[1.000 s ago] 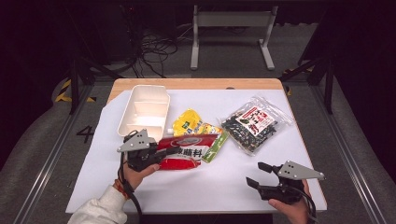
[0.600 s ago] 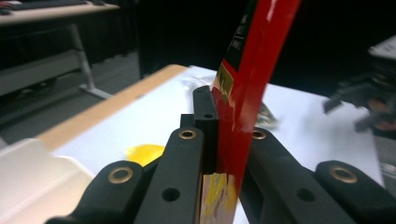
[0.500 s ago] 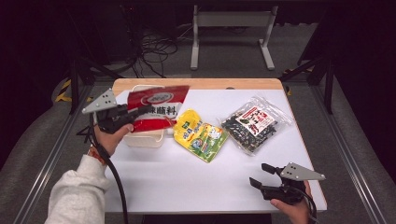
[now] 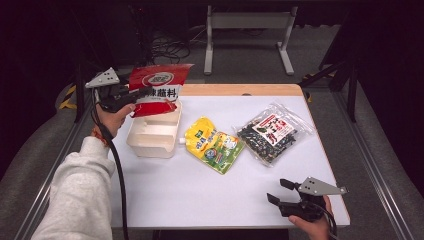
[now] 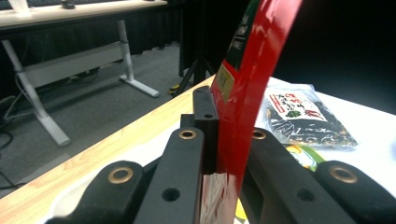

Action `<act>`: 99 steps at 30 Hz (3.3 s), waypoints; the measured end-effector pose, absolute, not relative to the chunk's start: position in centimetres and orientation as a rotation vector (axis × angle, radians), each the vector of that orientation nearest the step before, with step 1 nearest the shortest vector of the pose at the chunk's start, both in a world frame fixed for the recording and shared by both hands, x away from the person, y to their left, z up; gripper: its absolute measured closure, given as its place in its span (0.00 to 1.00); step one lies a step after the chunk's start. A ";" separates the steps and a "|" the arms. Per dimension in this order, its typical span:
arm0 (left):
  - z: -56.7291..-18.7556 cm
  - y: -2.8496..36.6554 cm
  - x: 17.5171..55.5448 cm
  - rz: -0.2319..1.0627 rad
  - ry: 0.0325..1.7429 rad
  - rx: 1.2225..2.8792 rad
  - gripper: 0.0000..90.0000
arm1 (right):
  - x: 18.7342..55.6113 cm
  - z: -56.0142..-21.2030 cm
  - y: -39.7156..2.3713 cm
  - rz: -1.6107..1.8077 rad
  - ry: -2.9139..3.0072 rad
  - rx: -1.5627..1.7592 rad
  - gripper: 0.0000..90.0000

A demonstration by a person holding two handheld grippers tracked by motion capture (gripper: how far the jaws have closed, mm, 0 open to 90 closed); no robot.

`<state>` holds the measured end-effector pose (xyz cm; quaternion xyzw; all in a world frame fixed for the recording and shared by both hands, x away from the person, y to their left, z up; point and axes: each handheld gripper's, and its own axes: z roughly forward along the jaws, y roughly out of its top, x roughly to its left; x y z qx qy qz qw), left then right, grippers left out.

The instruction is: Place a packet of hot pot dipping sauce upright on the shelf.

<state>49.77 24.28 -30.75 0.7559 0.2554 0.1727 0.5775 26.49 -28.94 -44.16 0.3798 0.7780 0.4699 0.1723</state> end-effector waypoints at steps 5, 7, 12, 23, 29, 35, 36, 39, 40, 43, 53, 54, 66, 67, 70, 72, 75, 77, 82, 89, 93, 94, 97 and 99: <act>-31.6 23.7 51.8 0.394 0.613 1.793 1.00 | 26.3 -44.5 -29.1 1.321 2.209 1.098 0.33; -32.0 23.3 52.7 0.387 0.629 1.805 1.00 | 26.2 -44.5 -29.1 1.310 2.211 1.105 0.33; -33.0 22.7 54.6 0.391 0.669 1.850 1.00 | 25.8 -44.5 -29.2 1.278 2.209 1.108 0.32; -34.8 22.0 56.7 0.396 0.740 1.901 1.00 | 25.5 -44.8 -29.2 1.240 2.225 1.113 0.33; -35.6 22.1 57.0 0.404 0.798 1.943 0.93 | 25.2 -44.7 -29.3 1.244 2.216 1.114 0.33; -35.7 22.3 56.7 0.397 0.823 1.951 0.89 | 25.3 -44.7 -29.2 1.242 2.227 1.106 0.33; -35.8 22.5 56.6 0.397 0.827 1.953 0.89 | 25.4 -44.7 -29.2 1.242 2.230 1.107 0.33; -35.9 23.1 56.3 0.423 0.827 1.976 0.91 | 25.5 -44.8 -29.2 1.240 2.237 1.105 0.33; -36.0 23.3 56.1 0.426 0.831 1.982 0.93 | 25.5 -44.8 -29.2 1.242 2.238 1.106 0.33; -36.3 23.7 55.7 0.440 0.832 2.039 0.99 | 25.6 -44.9 -29.3 1.235 2.240 1.112 0.33; -38.0 23.6 56.6 0.455 0.932 2.110 1.00 | 25.8 -45.1 -29.0 1.235 2.261 1.123 0.32; -38.3 23.8 56.7 0.451 0.937 2.111 1.00 | 25.8 -45.2 -29.0 1.231 2.262 1.126 0.32; -38.0 24.6 55.3 0.485 0.955 2.036 0.82 | 26.2 -44.9 -29.2 1.227 2.249 1.113 0.32; -37.6 24.8 54.6 0.504 0.961 2.024 0.82 | 26.4 -44.9 -29.1 1.222 2.253 1.102 0.32; -37.1 25.2 53.6 0.526 0.941 2.014 0.75 | 26.9 -44.6 -29.1 1.224 2.251 1.079 0.33; -36.5 25.7 52.0 0.547 0.932 1.964 0.70 | 27.3 -44.3 -29.3 1.230 2.237 1.067 0.33; -36.2 25.5 50.3 0.567 0.914 1.959 0.64 | 27.9 -43.9 -29.6 1.241 2.210 1.066 0.33; -36.1 25.3 49.4 0.579 0.894 1.947 0.62 | 28.1 -43.7 -29.7 1.242 2.204 1.060 0.34; -35.6 24.4 46.0 0.650 0.854 1.948 0.49 | 29.4 -43.3 -30.4 1.251 2.172 1.069 0.35; -34.9 23.6 40.5 0.649 0.765 1.898 0.35 | 31.0 -43.2 -32.1 1.256 2.114 1.132 0.35; -35.5 23.0 38.1 0.645 0.750 1.909 0.30 | 31.7 -43.3 -32.8 1.257 2.089 1.160 0.35; -35.6 22.9 37.4 0.644 0.732 1.908 0.28 | 31.9 -43.3 -32.9 1.253 2.081 1.171 0.35; -36.5 22.5 35.2 0.633 0.693 1.916 0.26 | 32.3 -43.6 -33.3 1.248 2.075 1.202 0.35; -37.6 22.3 34.0 0.608 0.686 1.927 0.26 | 32.4 -43.8 -33.5 1.243 2.075 1.212 0.35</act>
